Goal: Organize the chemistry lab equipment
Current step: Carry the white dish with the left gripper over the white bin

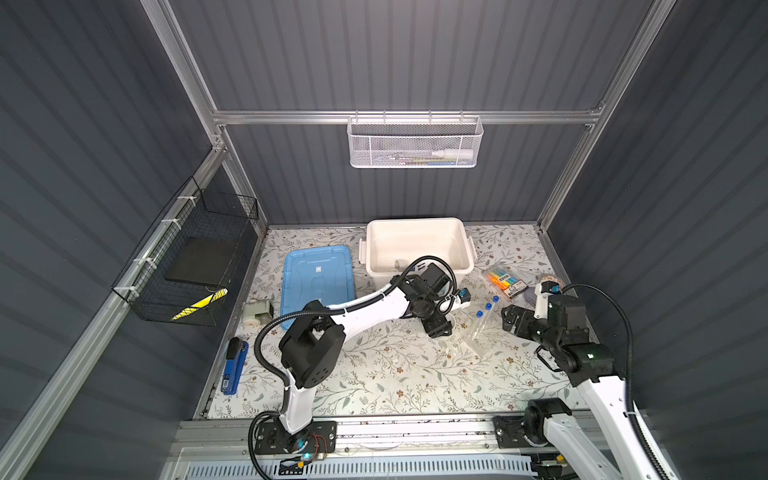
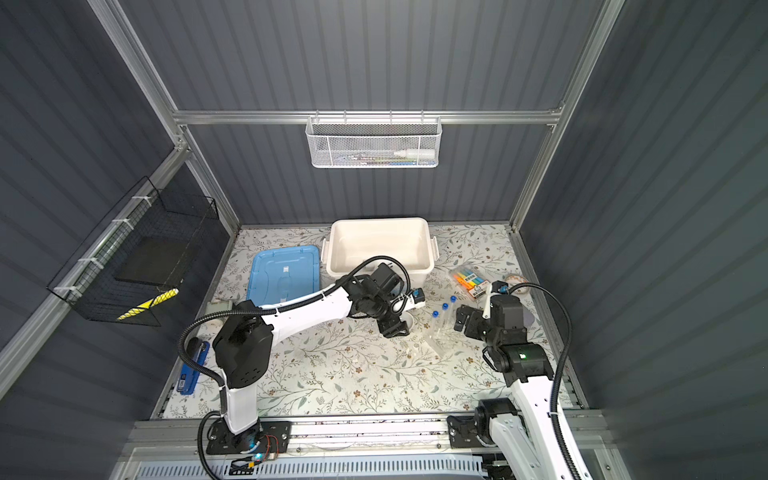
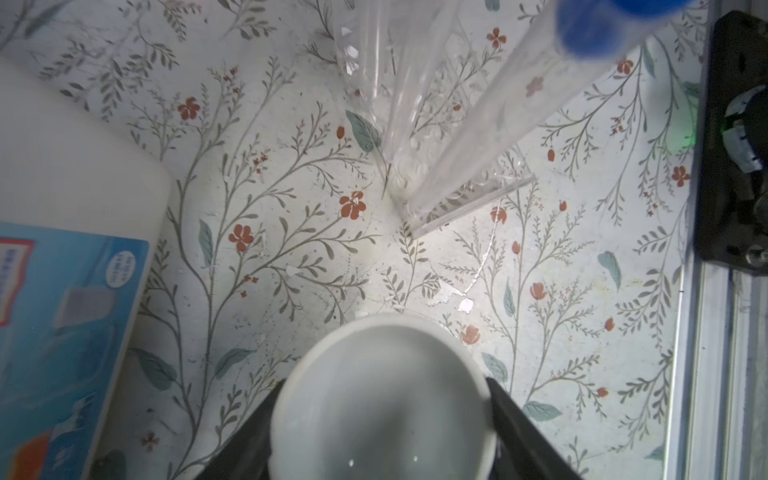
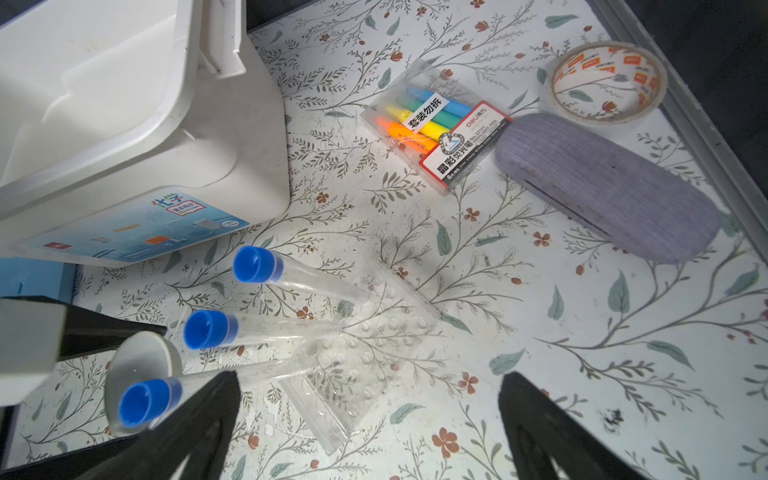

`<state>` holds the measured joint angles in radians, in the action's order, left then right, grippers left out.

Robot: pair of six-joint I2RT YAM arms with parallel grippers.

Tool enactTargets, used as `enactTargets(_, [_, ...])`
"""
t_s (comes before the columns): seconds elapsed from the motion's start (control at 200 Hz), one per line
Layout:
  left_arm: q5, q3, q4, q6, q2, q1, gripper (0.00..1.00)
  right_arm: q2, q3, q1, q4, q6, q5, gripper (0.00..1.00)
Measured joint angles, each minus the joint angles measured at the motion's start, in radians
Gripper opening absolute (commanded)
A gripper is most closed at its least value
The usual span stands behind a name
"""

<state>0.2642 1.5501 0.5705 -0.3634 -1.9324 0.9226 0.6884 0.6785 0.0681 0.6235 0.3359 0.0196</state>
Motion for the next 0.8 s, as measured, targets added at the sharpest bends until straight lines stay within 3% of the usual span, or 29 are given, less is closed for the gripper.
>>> enactTargets(0.325, [0.003, 0.123, 0.064, 0.000, 0.032, -0.036, 0.56, 0.021, 0.000, 0.000, -0.029, 0.000, 0.018, 0.99])
enactTargets(0.8, [0.011, 0.316, 0.059, 0.035, 0.018, -0.180, 0.59, 0.056, 0.002, 0.000, -0.059, -0.001, 0.042, 0.99])
